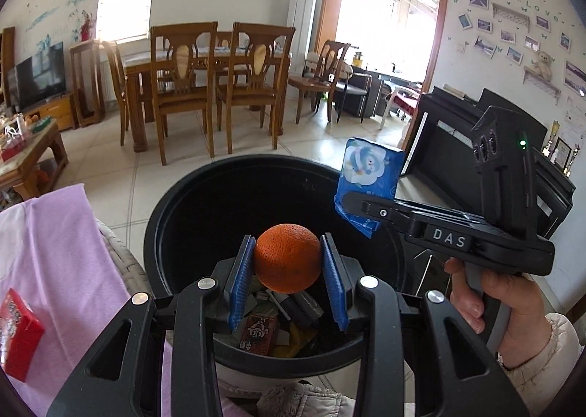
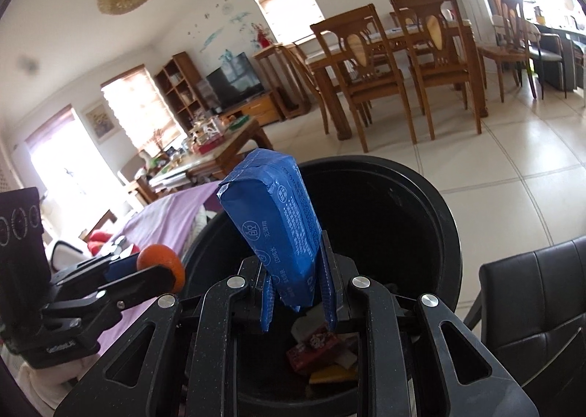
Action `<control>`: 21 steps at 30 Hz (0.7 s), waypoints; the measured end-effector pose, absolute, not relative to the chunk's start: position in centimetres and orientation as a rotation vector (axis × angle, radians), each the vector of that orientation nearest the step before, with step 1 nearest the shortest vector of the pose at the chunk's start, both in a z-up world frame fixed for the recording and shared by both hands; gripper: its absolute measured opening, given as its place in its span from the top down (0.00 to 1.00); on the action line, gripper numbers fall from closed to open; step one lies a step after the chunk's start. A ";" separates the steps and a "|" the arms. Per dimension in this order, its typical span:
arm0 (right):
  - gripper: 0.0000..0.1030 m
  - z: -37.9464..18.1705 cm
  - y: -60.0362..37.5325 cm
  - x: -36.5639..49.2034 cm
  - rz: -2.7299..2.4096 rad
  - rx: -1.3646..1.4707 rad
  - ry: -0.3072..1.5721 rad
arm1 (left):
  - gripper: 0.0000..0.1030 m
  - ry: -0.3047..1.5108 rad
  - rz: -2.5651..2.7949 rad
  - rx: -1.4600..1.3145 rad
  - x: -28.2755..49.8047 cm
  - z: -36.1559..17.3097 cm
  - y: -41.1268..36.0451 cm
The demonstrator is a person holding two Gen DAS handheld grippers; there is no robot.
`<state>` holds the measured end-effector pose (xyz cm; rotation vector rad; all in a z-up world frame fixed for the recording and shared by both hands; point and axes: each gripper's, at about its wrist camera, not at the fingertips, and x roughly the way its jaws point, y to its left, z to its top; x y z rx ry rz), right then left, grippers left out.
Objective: Collect trash
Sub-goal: 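Carry the orange and blue packet to the bin and open both tools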
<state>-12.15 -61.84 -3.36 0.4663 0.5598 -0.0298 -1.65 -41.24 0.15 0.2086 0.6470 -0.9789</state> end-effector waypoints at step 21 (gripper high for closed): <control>0.43 -4.2 -60.8 -10.7 -0.067 0.459 0.592 | 0.20 0.579 -0.881 0.263 -2.9 0.5 -41.7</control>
